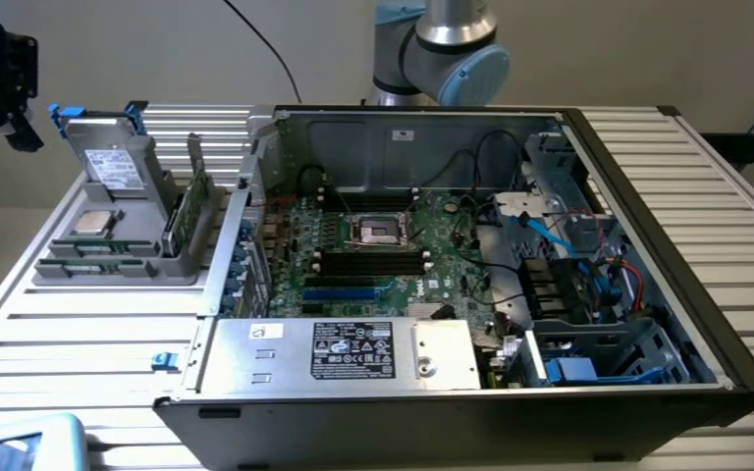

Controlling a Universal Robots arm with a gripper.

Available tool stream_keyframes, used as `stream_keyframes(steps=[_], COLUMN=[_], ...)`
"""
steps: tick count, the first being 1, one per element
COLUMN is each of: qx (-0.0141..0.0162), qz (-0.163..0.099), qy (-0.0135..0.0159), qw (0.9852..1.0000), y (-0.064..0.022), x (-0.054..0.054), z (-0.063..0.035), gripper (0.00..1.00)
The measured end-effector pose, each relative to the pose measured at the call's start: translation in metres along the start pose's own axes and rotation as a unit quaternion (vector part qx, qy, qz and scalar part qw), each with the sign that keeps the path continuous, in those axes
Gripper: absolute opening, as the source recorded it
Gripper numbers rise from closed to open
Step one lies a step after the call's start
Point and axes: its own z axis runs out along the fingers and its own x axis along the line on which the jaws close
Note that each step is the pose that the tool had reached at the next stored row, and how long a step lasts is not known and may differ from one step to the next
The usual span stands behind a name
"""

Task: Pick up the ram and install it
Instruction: 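Pick up the ram and move it above insertion slot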

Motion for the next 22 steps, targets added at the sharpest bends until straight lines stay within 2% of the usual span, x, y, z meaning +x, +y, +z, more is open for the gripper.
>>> stream_keyframes(steps=[4, 8, 18, 22], qx=[-0.0005, -0.0013, -0.0013, -0.0015], qz=[-0.036, -0.072, -0.075, -0.083], qy=[0.0008, 0.0021, 0.0024, 0.0026], qw=[0.9993, 0.9974, 0.9972, 0.9966], y=[0.0, 0.0, 0.0, 0.0], x=[0.0, 0.0, 0.0, 0.0], z=[0.0001, 0.0002, 0.0002, 0.0002], gripper=[0.11, 0.11, 0.11, 0.11])
